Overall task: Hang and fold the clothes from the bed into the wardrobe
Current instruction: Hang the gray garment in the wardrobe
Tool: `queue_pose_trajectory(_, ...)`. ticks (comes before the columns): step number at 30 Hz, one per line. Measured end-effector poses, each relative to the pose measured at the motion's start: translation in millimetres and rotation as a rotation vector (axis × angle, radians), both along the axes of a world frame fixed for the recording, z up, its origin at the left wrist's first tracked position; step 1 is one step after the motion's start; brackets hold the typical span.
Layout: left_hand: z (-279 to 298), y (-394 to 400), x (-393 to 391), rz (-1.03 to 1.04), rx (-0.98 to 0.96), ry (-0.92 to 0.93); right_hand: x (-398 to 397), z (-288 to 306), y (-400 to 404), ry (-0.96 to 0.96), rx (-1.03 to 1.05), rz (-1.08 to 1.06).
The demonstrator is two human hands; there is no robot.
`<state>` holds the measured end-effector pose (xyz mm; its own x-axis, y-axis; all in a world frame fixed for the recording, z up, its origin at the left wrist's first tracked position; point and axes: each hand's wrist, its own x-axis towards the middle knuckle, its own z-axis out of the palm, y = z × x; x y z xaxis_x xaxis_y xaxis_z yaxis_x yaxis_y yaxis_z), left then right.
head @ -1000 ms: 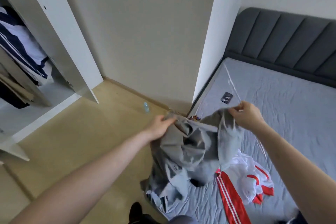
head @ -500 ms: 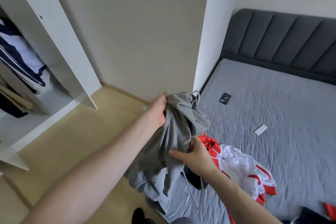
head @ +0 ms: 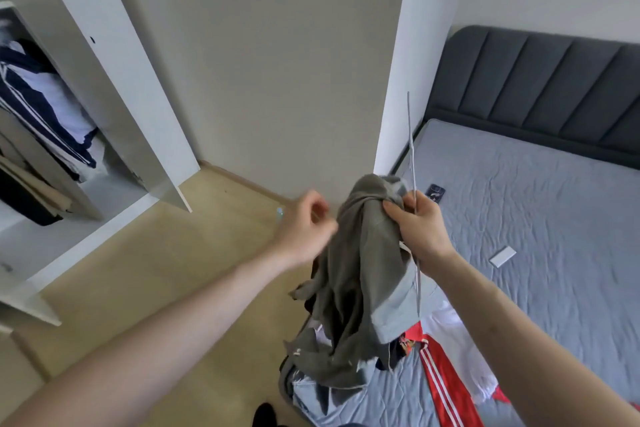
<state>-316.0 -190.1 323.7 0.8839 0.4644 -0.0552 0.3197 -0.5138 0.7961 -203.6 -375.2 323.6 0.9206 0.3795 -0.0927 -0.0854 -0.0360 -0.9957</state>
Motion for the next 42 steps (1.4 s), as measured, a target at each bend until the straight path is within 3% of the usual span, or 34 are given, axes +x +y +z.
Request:
queue_pose_trajectory(2, 6, -38, -28, -0.291, -0.148, 0.133, 7, 0, 0, 0.011, 0.011, -0.04)
queue_pose_trajectory(4, 7, -66, -46, -0.465, -0.07, 0.299, 11, 1, 0, 0.027, 0.004, -0.058)
queue_pose_trajectory(7, -10, -85, -43, -0.345, 0.219, 0.156, 14, 7, 0, 0.093, 0.053, -0.068)
queue_pose_trajectory(9, -23, -78, -33, -0.245, 0.192, 0.029, 20, 11, -4, 0.088, 0.053, -0.086)
queue_pose_trajectory(12, -26, -51, -19, -0.158, 0.008, -0.113, 34, 13, -19, 0.011, -0.052, -0.136)
queue_pose_trajectory(15, 0, -30, -4, -0.085, -0.033, -0.226, 44, 9, -40, 0.008, -0.139, -0.144)
queue_pose_trajectory(18, 29, -20, 18, -0.01, -0.209, -0.202, 30, 13, -46, -0.002, -0.232, -0.098)
queue_pose_trajectory(23, 64, -24, 49, 0.087, -0.699, -0.115, -30, 18, -34, -0.083, -0.272, 0.023)
queue_pose_trajectory(28, 71, -39, 61, 0.079, -0.933, -0.095, -48, 9, -14, -0.144, -0.272, 0.123)
queue_pose_trajectory(32, 66, -35, 64, 0.063, -0.934, -0.107, -39, 6, -11, -0.161, -0.211, -0.011)
queue_pose_trajectory(36, 54, -15, 60, 0.08, -0.776, -0.146, -18, 16, -21, -0.217, -0.126, -0.114)
queue_pose_trajectory(40, 23, -28, 36, -0.134, -0.664, -0.034, -5, 33, -18, -0.243, -0.046, -0.114)
queue_pose_trajectory(42, -6, -43, 25, -0.226, -0.478, 0.083, 0, 35, -16, -0.221, -0.025, -0.071)
